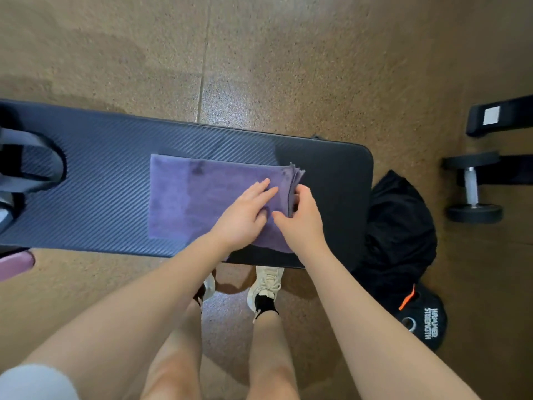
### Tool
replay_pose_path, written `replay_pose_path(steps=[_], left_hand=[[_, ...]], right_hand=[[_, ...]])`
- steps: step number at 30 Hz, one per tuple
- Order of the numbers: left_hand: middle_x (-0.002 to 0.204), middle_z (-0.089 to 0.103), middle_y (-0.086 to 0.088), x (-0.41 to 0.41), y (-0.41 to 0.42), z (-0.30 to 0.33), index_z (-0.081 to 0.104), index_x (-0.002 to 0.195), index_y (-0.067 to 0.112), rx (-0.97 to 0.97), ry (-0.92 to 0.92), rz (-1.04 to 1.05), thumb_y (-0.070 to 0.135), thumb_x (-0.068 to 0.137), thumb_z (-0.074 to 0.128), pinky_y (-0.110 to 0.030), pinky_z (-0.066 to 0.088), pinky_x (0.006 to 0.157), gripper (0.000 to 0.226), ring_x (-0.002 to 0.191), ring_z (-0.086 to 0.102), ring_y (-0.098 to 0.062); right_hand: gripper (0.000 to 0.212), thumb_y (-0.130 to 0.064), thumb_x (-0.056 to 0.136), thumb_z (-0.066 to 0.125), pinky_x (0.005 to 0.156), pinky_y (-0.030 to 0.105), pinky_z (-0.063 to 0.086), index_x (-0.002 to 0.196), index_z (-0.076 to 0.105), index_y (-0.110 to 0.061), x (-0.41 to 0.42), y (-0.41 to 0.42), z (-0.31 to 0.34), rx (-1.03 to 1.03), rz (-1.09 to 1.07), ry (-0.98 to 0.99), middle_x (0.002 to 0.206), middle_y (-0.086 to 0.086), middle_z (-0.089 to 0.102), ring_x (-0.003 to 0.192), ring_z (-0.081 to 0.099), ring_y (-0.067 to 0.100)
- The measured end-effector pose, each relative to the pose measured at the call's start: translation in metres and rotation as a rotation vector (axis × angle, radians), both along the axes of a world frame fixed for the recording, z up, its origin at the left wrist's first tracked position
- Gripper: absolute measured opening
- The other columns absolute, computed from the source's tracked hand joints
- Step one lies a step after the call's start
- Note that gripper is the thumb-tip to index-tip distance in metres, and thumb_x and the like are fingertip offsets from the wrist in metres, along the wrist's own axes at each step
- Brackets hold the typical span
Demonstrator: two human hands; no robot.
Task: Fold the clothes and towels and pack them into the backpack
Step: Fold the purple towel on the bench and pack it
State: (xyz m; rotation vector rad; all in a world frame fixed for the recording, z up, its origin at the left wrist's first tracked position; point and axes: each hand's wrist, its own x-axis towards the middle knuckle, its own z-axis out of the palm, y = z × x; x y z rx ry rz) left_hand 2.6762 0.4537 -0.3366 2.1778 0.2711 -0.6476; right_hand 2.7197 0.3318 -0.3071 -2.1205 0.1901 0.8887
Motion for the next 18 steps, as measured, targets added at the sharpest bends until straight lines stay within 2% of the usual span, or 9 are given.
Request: replay_pose_path(steps=[2,3,4,5,7,9,11,15,18], left_hand=[[0.135,0.048,0.002,-0.001,0.001,0.023,0.039,0.136,0.018,-0.481,0.107,0.487,0.009,0.098,0.035,-0.020,0.035,0.104,0.039,0.126,0.045,-0.012],[0.123,0.056,0.005,-0.004,0.003,0.031,0.045,0.129,0.019,-0.648,0.141,0.659,0.012,0.099,0.033,-0.018,0.044,0.093,0.032,0.112,0.056,-0.008],[0.112,0.061,0.007,-0.008,0.005,0.034,0.048,0.123,0.018,-0.714,0.154,0.741,0.013,0.099,0.035,-0.016,0.048,0.083,0.028,0.099,0.061,-0.003],[0.105,0.063,0.007,-0.013,0.007,0.038,0.050,0.118,0.018,-0.697,0.149,0.748,0.011,0.098,0.039,-0.016,0.050,0.078,0.025,0.091,0.062,0.000],[0.100,0.063,0.000,-0.021,0.014,0.037,0.050,0.115,0.015,-0.552,0.094,0.712,0.000,0.091,0.049,-0.020,0.050,0.078,0.028,0.086,0.060,-0.002],[0.102,0.062,-0.007,-0.025,0.026,0.029,0.050,0.113,0.014,-0.407,0.068,0.682,-0.002,0.085,0.052,-0.031,0.048,0.085,0.032,0.090,0.057,-0.010],[0.108,0.062,-0.007,-0.024,0.038,0.024,0.050,0.117,0.012,-0.345,0.088,0.648,0.000,0.083,0.052,-0.035,0.045,0.091,0.037,0.099,0.056,-0.017],[0.118,0.061,-0.003,-0.018,0.057,0.009,0.044,0.130,0.014,-0.241,0.082,0.573,0.012,0.079,0.056,-0.038,0.043,0.099,0.052,0.109,0.057,-0.020],[0.111,0.060,-0.003,-0.025,0.071,0.006,0.042,0.134,0.013,-0.070,0.073,0.534,0.010,0.083,0.062,-0.029,0.042,0.095,0.054,0.101,0.056,-0.017]], right_hand=[[0.060,-0.010,0.077,0.065,0.088,0.039,0.050,0.132,0.040,-0.015,-0.003,0.005,0.011,0.104,0.111,0.001,0.126,0.006,0.046,0.102,0.058,0.022],[0.068,-0.007,0.079,0.064,0.088,0.037,0.051,0.139,0.034,-0.015,-0.005,0.008,0.016,0.153,0.183,0.022,0.133,0.006,0.039,0.098,0.060,0.022],[0.072,-0.004,0.081,0.060,0.087,0.033,0.051,0.144,0.027,-0.014,-0.006,0.012,0.021,0.189,0.261,0.066,0.140,0.005,0.031,0.092,0.062,0.022],[0.073,-0.002,0.083,0.056,0.089,0.031,0.050,0.146,0.022,-0.013,-0.008,0.016,0.025,0.217,0.342,0.106,0.145,0.005,0.024,0.092,0.062,0.021],[0.067,0.000,0.086,0.049,0.099,0.033,0.044,0.146,0.023,-0.009,-0.011,0.022,0.026,0.213,0.487,0.083,0.150,0.006,0.021,0.108,0.058,0.023],[0.057,-0.007,0.087,0.053,0.106,0.036,0.036,0.141,0.036,-0.008,-0.009,0.026,0.021,0.052,0.652,-0.167,0.149,0.008,0.032,0.124,0.047,0.027],[0.062,-0.024,0.085,0.061,0.108,0.039,0.030,0.141,0.038,-0.010,-0.004,0.030,0.014,-0.131,0.865,-0.415,0.150,0.008,0.033,0.134,0.034,0.030],[0.092,-0.046,0.082,0.062,0.117,0.036,-0.001,0.150,0.009,-0.013,-0.003,0.043,-0.007,-0.217,1.183,-0.431,0.159,0.005,0.002,0.147,-0.002,0.023],[0.099,-0.051,0.080,0.062,0.117,0.037,-0.003,0.150,0.003,-0.014,-0.006,0.053,-0.018,-0.300,1.208,-0.436,0.159,0.005,-0.004,0.146,-0.006,0.024]])
